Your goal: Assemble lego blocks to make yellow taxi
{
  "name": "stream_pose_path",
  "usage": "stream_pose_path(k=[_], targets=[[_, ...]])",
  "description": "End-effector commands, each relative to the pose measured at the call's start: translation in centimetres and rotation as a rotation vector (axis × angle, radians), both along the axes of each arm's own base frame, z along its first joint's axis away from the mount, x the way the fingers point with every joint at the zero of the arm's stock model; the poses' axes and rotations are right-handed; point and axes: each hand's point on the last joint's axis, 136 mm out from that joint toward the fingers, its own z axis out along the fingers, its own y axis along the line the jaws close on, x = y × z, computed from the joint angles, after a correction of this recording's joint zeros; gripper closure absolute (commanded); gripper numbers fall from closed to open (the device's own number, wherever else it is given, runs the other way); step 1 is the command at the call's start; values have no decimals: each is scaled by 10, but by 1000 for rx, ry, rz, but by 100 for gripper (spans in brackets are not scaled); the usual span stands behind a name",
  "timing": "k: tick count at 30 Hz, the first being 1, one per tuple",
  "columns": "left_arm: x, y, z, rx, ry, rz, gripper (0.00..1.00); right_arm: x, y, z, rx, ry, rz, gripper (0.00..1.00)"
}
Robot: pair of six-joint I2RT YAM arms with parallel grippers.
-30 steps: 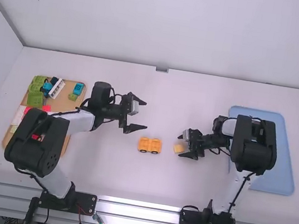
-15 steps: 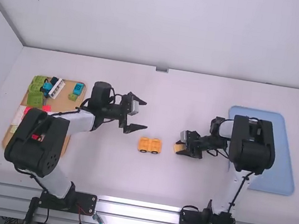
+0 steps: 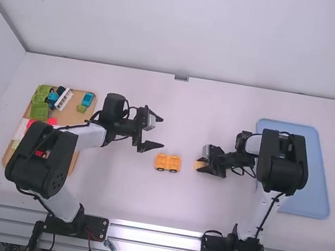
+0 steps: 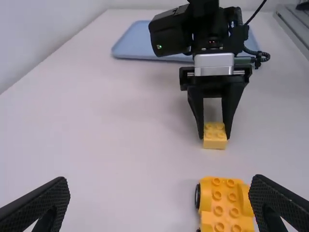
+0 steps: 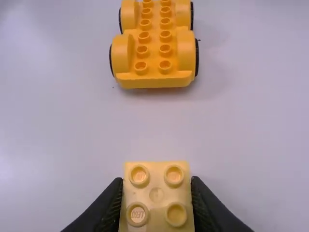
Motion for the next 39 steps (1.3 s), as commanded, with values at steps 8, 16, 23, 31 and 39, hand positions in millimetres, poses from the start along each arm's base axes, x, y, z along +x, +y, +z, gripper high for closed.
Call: stream_pose_path(k=[8,16,23,31,39], targets=[[-12,-4,-8,-10,48,-34,1,8,5,3,5,43,-31,78],[-35,-9,-31,82,40,-105,1,12,10,50,84,13,-9,71],[-45,-14,-61,190,35,-68,1,18,25,85,80,-44,5,75],[-50,-15,-81,117,42,-5,1,14,53,91,66,-48,28,79],[-47,-26,-101,62,121,-93,1,9,74,87,34,-23,52,81]])
